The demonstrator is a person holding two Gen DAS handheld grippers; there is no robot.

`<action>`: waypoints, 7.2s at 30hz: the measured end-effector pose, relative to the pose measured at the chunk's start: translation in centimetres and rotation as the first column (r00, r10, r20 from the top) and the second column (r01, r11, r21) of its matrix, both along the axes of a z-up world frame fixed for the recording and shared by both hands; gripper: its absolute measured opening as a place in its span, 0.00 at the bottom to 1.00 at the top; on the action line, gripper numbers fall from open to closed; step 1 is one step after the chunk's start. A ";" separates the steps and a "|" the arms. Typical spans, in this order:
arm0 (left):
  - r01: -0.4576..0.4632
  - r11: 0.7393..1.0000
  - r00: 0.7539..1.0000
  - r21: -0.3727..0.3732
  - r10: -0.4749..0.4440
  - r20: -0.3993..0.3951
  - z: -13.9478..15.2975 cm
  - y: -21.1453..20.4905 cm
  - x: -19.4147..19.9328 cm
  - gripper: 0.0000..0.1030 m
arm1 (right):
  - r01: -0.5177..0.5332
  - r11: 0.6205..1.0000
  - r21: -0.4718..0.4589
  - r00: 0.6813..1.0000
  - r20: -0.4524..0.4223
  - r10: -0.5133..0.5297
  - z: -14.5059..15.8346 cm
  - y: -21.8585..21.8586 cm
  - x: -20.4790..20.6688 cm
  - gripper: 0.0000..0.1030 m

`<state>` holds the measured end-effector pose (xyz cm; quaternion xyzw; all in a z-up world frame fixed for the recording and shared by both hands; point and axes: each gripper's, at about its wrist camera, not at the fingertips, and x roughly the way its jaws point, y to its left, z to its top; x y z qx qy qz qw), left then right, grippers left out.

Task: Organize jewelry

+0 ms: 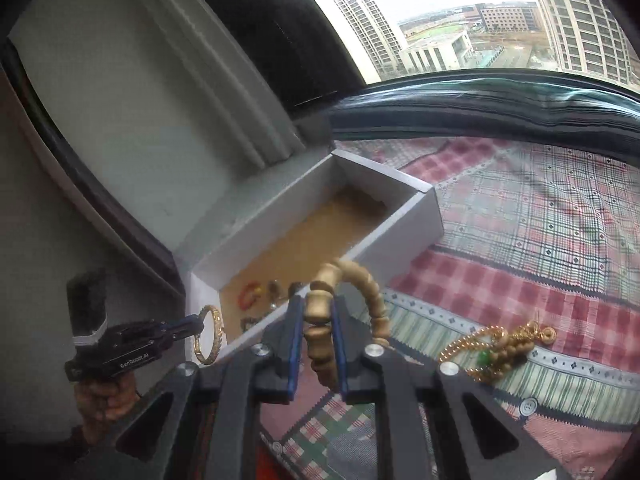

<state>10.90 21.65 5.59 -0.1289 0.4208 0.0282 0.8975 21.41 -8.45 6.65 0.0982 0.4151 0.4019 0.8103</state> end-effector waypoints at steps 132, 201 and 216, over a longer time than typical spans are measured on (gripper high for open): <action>0.218 0.975 0.964 -0.031 -0.220 -0.149 -18.1 -17.1 3.0 0.07 | 0.440 0.876 -0.198 0.876 -0.120 -0.468 -14.8 -10.2 9.5 0.19; 0.270 0.962 0.936 0.029 -0.256 -0.240 -17.2 -16.2 0.0 0.69 | 0.215 0.841 -0.496 0.972 0.024 -0.234 -16.2 -17.0 -15.1 0.58; 0.304 0.951 0.931 0.058 -0.283 -0.231 -17.2 -18.5 2.4 0.05 | 0.133 0.818 -0.560 0.990 0.037 -0.136 -19.0 -11.0 -10.2 0.14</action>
